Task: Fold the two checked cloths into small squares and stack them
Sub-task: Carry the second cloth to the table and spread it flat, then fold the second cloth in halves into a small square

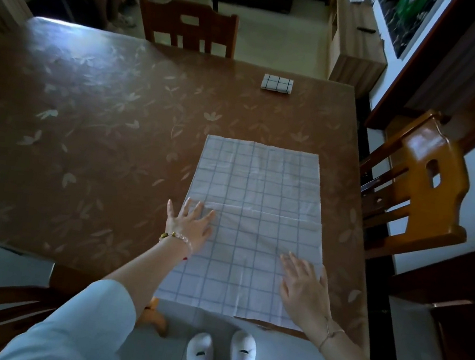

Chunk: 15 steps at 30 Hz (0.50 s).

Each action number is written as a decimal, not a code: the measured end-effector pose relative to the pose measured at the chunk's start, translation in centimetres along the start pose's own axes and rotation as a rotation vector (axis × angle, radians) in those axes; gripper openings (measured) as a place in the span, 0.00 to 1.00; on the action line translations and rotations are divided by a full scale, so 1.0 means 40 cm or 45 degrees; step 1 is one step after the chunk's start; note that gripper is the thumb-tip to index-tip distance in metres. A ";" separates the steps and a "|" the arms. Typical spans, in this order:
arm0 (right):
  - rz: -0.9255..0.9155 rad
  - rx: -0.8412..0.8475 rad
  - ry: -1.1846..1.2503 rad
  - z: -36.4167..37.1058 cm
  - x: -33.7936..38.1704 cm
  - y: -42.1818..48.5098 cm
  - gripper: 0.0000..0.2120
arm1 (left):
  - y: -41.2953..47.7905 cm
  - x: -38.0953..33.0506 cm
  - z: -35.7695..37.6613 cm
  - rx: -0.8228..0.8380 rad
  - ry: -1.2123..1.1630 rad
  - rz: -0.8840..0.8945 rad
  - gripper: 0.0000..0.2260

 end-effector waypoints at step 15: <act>-0.283 -0.018 0.307 0.041 0.068 -0.118 0.29 | -0.284 -0.096 0.167 -0.410 -0.266 0.603 0.30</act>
Point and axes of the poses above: each hand's wrist, its own y-axis towards the middle knuckle, its own z-axis out of the palm, x = y × z, the point moved 1 cm from there along y, towards the middle knuckle, and after that the axes turned 14 degrees about -x, right-handed, at the moved point
